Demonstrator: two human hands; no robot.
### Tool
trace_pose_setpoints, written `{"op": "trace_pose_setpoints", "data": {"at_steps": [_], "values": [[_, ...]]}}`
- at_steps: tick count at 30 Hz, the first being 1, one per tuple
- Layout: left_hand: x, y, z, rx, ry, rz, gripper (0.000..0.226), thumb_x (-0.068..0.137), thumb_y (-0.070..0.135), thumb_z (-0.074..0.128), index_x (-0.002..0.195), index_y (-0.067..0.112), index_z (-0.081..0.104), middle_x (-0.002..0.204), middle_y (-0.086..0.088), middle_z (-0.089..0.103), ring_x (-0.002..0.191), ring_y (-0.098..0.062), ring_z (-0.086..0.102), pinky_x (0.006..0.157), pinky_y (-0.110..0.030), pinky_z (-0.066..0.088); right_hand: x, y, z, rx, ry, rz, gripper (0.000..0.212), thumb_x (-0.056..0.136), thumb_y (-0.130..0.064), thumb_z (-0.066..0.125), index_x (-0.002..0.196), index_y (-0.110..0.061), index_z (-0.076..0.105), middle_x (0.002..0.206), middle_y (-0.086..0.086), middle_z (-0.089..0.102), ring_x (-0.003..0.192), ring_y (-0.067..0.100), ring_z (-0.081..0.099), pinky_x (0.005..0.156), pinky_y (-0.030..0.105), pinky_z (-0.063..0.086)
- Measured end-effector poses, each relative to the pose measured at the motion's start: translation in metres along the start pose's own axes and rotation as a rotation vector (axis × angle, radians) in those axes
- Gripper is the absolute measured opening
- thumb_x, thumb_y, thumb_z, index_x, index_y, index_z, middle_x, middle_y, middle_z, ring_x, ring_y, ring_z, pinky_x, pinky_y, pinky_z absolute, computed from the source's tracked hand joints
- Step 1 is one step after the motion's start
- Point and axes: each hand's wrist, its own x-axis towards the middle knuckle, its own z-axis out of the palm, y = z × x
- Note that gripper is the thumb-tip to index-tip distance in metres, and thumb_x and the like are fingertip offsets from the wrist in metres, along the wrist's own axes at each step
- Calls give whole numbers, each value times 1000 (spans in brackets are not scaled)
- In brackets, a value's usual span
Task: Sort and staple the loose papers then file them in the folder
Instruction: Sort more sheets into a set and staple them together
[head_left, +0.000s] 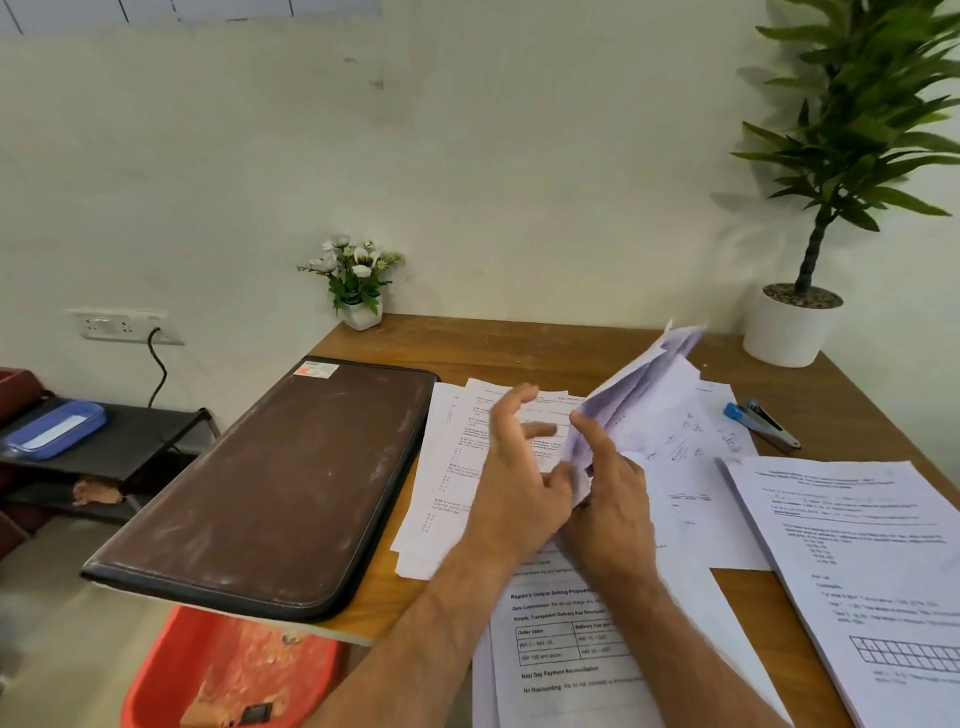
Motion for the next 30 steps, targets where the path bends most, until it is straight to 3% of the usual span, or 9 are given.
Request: {"op": "trace_pose_setpoints", "data": {"at_steps": [2, 4, 8, 11, 13, 16, 24, 26, 30], "values": [[8, 2, -5, -30, -161, -189, 64, 91, 10, 68, 143, 37, 42, 131, 16, 65, 108, -3, 67, 87, -24, 60, -1, -2, -1, -2, -7, -4, 82, 85, -40, 77, 147, -50, 23, 135, -5, 61, 121, 19, 52, 97, 34, 45], [11, 2, -11, -42, -272, -242, 46, 94, 13, 65, 135, 34, 57, 107, 12, 76, 99, -3, 71, 89, -31, 60, -4, -2, -1, -33, -41, -23, 84, 84, -35, 78, 147, -49, 23, 125, -4, 65, 113, 18, 56, 93, 36, 51], [17, -2, -20, -216, -198, -457, 29, 105, 10, 49, 118, 23, 71, 99, 1, 79, 96, -17, 75, 87, -33, 60, -3, -1, -6, -29, -85, 70, 55, 85, -21, 67, 132, -42, 47, 103, -2, 63, 98, 22, 61, 77, 36, 55], [28, -25, -33, 429, -53, -416, 24, 100, 24, 60, 123, 25, 67, 115, 3, 73, 105, -16, 68, 92, -33, 56, -1, -3, -7, -60, -131, 130, 44, 86, -15, 67, 121, -38, 55, 101, 1, 59, 91, 19, 58, 75, 35, 55], [27, -37, -35, 810, -177, -507, 50, 91, 45, 68, 133, 21, 57, 130, -3, 62, 118, -24, 56, 97, -37, 48, -1, -2, -6, -52, -137, 145, 44, 85, -17, 71, 119, -39, 54, 109, 1, 61, 93, 18, 57, 79, 36, 57], [23, -44, -32, 863, -246, -708, 87, 77, 70, 72, 139, 15, 44, 140, -9, 49, 130, -29, 42, 103, -41, 42, -2, -1, -5, -46, -158, 175, 47, 85, -17, 73, 120, -40, 52, 117, 2, 60, 98, 18, 57, 82, 37, 58], [39, -39, -36, 768, -182, -870, 113, 62, 58, 91, 147, 15, 30, 144, -12, 39, 135, -32, 37, 100, -45, 44, -3, -4, -6, -46, -149, 166, 48, 84, -12, 70, 120, -39, 52, 118, 3, 61, 103, 22, 58, 82, 41, 59], [37, -39, -38, 677, -149, -873, 101, 67, 47, 92, 143, 14, 33, 138, -12, 48, 127, -32, 48, 91, -46, 49, -3, -4, -6, -40, -151, 167, 48, 84, -12, 70, 120, -39, 52, 118, 3, 61, 103, 21, 58, 82, 40, 59], [29, -41, -47, 571, -14, -782, 43, 91, 33, 69, 125, 17, 48, 116, -5, 66, 95, -26, 60, 72, -35, 46, -1, -7, -5, -40, -145, 165, 47, 84, -16, 73, 120, -39, 52, 118, 1, 61, 104, 20, 60, 83, 37, 59]]}}
